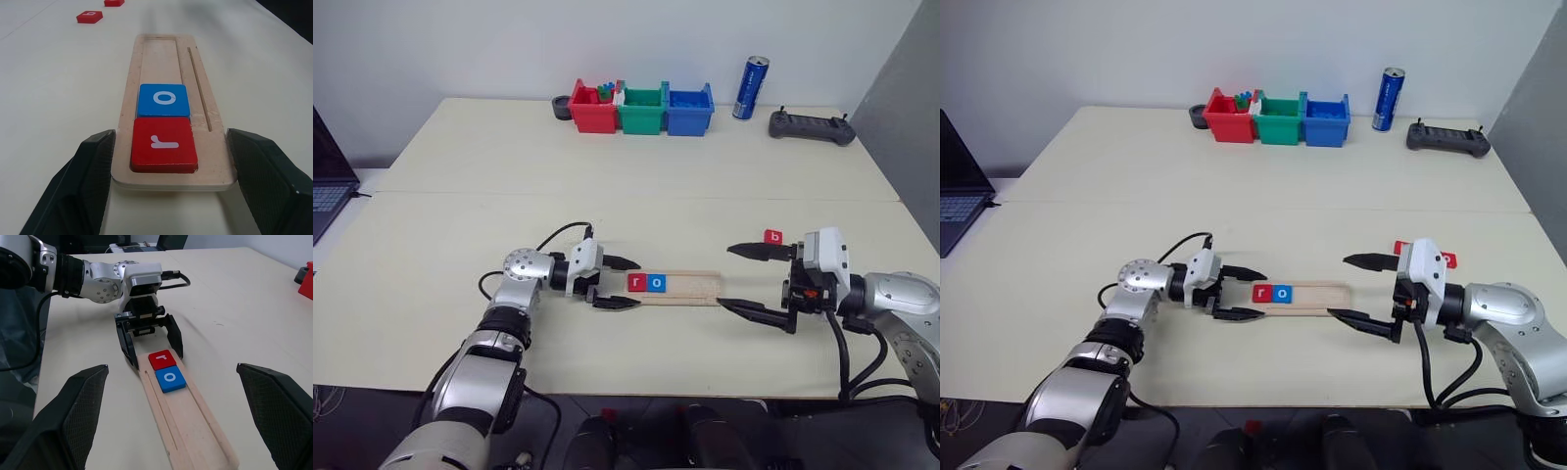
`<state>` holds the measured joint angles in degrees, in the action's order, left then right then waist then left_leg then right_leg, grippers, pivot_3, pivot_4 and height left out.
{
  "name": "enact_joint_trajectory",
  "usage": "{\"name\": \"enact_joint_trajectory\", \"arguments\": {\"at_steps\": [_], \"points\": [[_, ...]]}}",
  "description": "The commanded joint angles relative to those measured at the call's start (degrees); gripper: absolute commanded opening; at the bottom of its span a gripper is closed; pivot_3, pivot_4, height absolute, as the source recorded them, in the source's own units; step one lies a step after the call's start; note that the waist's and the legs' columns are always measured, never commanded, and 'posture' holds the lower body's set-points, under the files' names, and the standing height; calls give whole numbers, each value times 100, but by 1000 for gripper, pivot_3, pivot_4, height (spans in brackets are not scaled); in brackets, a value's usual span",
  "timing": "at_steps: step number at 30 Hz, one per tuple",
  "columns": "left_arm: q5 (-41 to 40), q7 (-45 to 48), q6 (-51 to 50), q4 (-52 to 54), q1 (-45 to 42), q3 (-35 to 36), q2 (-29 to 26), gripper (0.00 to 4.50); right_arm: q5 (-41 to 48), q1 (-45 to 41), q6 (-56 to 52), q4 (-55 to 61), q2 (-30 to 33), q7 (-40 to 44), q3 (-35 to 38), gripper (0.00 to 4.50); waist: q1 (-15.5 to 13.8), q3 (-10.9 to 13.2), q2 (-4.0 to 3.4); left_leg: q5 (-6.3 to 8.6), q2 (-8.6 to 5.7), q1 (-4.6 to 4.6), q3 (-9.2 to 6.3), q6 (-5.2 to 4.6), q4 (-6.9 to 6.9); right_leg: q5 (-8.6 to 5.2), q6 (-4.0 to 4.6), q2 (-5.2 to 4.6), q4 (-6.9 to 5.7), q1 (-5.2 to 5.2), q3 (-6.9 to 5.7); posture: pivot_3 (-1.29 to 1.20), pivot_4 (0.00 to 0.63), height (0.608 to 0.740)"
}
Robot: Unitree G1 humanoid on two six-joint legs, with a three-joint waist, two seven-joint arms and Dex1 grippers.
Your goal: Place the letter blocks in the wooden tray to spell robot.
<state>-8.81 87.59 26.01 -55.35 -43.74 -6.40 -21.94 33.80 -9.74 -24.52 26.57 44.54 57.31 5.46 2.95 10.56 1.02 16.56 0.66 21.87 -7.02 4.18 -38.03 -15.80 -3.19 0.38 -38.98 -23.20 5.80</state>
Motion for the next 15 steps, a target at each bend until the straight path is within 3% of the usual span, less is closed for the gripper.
{"name": "enact_joint_trajectory", "arguments": {"at_steps": [1, 15], "points": [[44, -37, 149, -147, -225, 56, 35, 3321, 40, -40, -27, 180, 18, -79, 64, 4500, 1, 0, 0, 0, 0, 0, 0, 0, 0, 0, 0, 0, 0, 0, -1, 0, 150, 740], [144, 51, 305, -479, -332, 75, 29, 3321, -46, 30, 81, 106, 12, -96, 53, 4500, 11, 0, 0, 0, -1, 1, -4, 0, 0, 0, 0, 0, 0, 1, -5, 0, 150, 740]]}}
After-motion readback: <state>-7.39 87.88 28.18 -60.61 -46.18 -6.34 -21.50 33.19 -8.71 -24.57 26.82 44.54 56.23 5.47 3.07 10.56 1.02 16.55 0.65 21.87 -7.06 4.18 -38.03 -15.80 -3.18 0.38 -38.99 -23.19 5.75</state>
